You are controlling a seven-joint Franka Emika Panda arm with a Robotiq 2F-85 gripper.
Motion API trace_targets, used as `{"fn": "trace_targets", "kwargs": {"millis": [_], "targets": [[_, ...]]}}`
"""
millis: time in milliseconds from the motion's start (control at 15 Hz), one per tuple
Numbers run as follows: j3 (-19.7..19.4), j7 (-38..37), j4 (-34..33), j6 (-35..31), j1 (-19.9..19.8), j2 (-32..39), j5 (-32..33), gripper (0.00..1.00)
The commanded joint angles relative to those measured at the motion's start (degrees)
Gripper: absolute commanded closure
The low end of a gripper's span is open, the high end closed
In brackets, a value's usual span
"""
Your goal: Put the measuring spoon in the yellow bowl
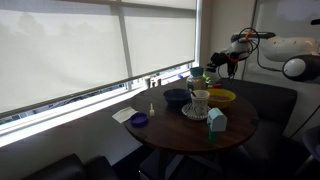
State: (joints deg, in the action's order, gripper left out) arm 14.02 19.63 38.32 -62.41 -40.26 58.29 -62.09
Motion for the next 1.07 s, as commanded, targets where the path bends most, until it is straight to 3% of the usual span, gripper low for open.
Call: {"fn": "trace_targets", "kwargs": {"millis": [0,533,733,1000], "targets": [[0.4,-2.9,-3.3,0.2,0.2,1.7,-0.6,0.98],[0.1,-1.8,-3.8,1.7,0.0,0.7,0.5,0.98],[-0.7,2.3,-6.1,8.3,0.1,-2.5,3.9,0.98],[-2.2,1.5,-7.9,20.6,-0.4,-7.6,9.0,0.98]]}}
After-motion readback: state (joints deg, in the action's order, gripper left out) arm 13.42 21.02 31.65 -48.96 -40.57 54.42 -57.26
